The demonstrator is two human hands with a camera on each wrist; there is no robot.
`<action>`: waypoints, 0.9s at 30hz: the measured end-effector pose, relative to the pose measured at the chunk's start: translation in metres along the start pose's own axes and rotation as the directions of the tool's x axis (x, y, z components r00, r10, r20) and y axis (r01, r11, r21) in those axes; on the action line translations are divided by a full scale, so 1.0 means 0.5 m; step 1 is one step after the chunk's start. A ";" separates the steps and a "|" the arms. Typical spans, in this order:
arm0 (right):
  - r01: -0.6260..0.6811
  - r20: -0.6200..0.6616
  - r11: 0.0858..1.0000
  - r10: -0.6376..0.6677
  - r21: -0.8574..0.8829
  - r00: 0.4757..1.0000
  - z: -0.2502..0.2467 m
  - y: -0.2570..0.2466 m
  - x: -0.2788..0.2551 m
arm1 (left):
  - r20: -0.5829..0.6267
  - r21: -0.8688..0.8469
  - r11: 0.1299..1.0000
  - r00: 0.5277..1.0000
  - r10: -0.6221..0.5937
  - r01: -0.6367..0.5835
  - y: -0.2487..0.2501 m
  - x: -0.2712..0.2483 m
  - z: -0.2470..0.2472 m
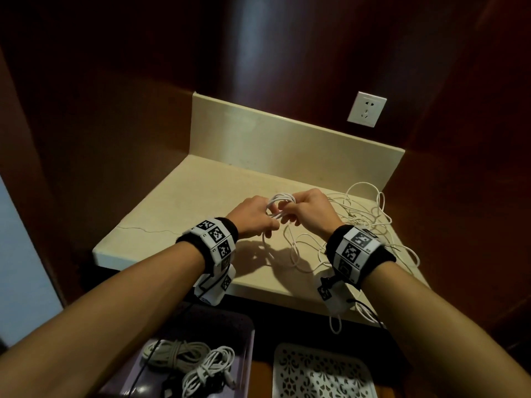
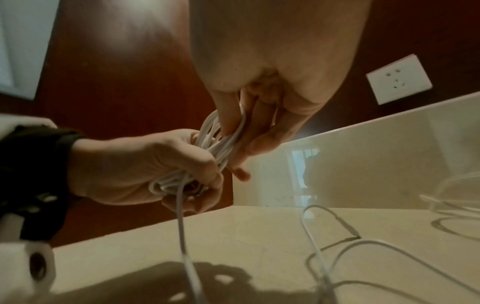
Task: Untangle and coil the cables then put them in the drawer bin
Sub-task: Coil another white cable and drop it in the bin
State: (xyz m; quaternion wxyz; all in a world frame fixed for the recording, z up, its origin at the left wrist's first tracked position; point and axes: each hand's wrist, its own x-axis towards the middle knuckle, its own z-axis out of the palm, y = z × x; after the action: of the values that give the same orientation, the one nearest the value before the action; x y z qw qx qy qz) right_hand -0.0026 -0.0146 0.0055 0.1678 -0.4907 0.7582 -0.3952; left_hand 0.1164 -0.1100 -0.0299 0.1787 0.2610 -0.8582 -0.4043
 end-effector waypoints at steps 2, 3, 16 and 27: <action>0.018 -0.009 0.994 -0.019 -0.109 1.000 -0.002 0.005 0.001 | 0.018 0.049 0.999 1.000 -0.006 0.006 0.005 -0.002 0.000; 0.031 0.007 0.991 -0.031 -0.128 1.000 -0.003 0.005 0.000 | 0.028 0.066 0.998 1.000 -0.003 0.002 0.007 -0.003 0.000; 0.378 0.303 0.419 -0.236 -0.826 0.923 -0.014 -0.008 -0.016 | 0.093 0.340 0.940 0.995 -0.037 0.003 0.024 0.001 0.002; 0.355 0.330 0.169 -0.160 -0.920 0.930 0.006 -0.018 -0.026 | 0.068 0.217 0.975 0.996 -0.062 0.046 0.036 -0.003 0.006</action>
State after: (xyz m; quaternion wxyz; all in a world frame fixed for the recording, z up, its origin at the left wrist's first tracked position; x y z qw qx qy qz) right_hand 0.0106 -0.0064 0.0088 -0.1852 -0.6368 0.7262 0.1810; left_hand 0.1104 -0.0977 -0.0178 0.1064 0.2868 -0.8956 -0.3229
